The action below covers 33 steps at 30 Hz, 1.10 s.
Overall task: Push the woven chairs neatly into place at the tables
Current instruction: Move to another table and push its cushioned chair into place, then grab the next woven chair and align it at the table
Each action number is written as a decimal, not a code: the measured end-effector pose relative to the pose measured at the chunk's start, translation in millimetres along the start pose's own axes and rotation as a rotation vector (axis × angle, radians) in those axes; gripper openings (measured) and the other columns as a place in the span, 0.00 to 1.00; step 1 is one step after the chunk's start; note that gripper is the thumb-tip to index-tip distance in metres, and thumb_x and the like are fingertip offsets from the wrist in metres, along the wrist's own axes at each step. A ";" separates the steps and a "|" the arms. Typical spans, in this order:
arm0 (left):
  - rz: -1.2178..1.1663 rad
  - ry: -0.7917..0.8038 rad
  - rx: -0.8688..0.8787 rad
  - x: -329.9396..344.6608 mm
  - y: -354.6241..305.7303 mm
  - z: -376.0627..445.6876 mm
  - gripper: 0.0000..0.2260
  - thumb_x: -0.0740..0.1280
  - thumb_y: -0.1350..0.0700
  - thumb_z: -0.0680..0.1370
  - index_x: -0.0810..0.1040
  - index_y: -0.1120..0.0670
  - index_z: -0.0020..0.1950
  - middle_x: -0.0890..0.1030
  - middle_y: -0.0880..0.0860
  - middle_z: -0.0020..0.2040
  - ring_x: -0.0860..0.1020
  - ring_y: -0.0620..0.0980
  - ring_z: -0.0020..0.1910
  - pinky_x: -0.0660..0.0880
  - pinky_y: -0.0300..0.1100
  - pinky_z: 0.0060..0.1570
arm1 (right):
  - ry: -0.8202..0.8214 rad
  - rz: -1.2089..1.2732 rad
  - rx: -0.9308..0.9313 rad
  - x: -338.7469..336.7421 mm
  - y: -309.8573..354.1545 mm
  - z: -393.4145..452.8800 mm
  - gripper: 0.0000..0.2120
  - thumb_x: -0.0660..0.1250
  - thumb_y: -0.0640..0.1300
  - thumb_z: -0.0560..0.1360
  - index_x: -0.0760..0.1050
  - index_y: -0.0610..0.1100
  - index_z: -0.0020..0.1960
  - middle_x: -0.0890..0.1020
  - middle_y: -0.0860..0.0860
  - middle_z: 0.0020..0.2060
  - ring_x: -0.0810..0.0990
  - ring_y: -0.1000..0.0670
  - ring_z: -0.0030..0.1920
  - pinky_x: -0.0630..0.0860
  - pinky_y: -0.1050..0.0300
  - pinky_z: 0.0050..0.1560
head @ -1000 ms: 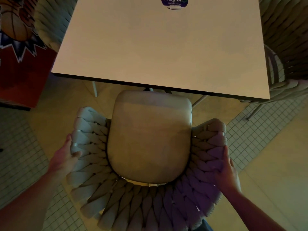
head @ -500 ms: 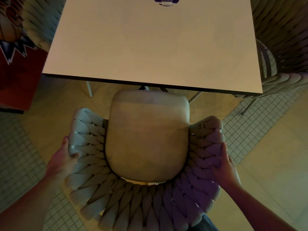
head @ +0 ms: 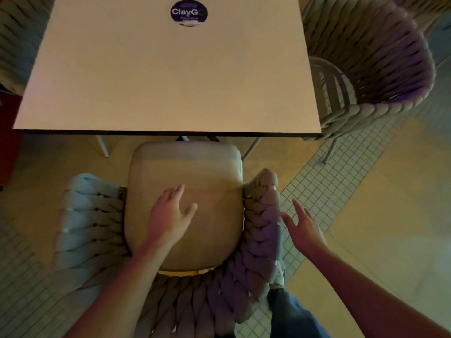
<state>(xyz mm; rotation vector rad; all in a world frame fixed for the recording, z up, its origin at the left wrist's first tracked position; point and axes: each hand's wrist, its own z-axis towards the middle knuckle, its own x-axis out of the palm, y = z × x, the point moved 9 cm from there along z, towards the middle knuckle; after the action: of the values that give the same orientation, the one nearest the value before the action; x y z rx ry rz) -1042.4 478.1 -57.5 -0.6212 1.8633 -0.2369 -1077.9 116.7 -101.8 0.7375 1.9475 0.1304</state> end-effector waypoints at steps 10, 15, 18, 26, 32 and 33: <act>-0.171 0.103 0.005 79.5 -202.9 -16.3 0.22 0.66 0.46 0.76 0.73 0.52 0.68 0.74 0.53 0.66 0.73 0.50 0.66 0.67 0.41 0.62 | 0.069 0.073 -0.173 -139.6 -106.6 52.0 0.33 0.53 0.68 0.74 0.57 0.56 0.75 0.68 0.50 0.73 0.75 0.47 0.64 0.73 0.50 0.58; -0.204 0.141 -0.087 124.8 -288.1 -14.2 0.20 0.68 0.50 0.77 0.75 0.55 0.67 0.75 0.55 0.67 0.74 0.52 0.65 0.70 0.47 0.64 | 0.097 0.052 -0.200 -234.5 -191.8 77.7 0.32 0.57 0.65 0.75 0.60 0.54 0.75 0.69 0.51 0.72 0.76 0.47 0.63 0.74 0.50 0.58; -0.244 0.148 -0.070 156.0 -361.4 -0.5 0.21 0.68 0.51 0.76 0.74 0.54 0.68 0.75 0.56 0.68 0.73 0.52 0.67 0.69 0.50 0.66 | 0.096 0.031 -0.211 -288.3 -220.2 110.4 0.31 0.58 0.63 0.76 0.60 0.52 0.75 0.69 0.50 0.72 0.77 0.46 0.60 0.73 0.49 0.60; -0.525 0.171 -0.224 230.5 -493.6 104.2 0.21 0.65 0.48 0.78 0.71 0.52 0.70 0.74 0.54 0.68 0.74 0.51 0.64 0.72 0.45 0.60 | 0.069 -0.004 -0.332 -385.6 -205.0 264.7 0.30 0.61 0.61 0.75 0.59 0.55 0.74 0.71 0.52 0.70 0.74 0.50 0.65 0.73 0.53 0.58; -0.715 0.048 -0.421 242.3 -537.5 178.8 0.20 0.64 0.50 0.79 0.72 0.56 0.68 0.76 0.54 0.65 0.75 0.48 0.56 0.70 0.42 0.54 | 0.011 -0.009 -0.389 -493.1 -179.8 388.9 0.18 0.63 0.56 0.75 0.70 0.58 0.64 0.77 0.53 0.60 0.77 0.48 0.58 0.67 0.58 0.46; -0.695 0.022 -0.441 240.9 -540.4 185.3 0.20 0.64 0.50 0.79 0.72 0.56 0.68 0.76 0.53 0.63 0.74 0.47 0.55 0.69 0.41 0.53 | 0.027 0.004 -0.382 -507.2 -173.5 410.3 0.18 0.64 0.54 0.75 0.70 0.58 0.64 0.77 0.53 0.59 0.77 0.48 0.58 0.67 0.59 0.46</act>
<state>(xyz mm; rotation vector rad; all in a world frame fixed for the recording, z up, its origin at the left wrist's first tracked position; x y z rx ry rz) -771.0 -78.8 -81.9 -1.5718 1.6655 -0.2812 -651.8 -391.3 24.8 0.4869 1.8713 0.5015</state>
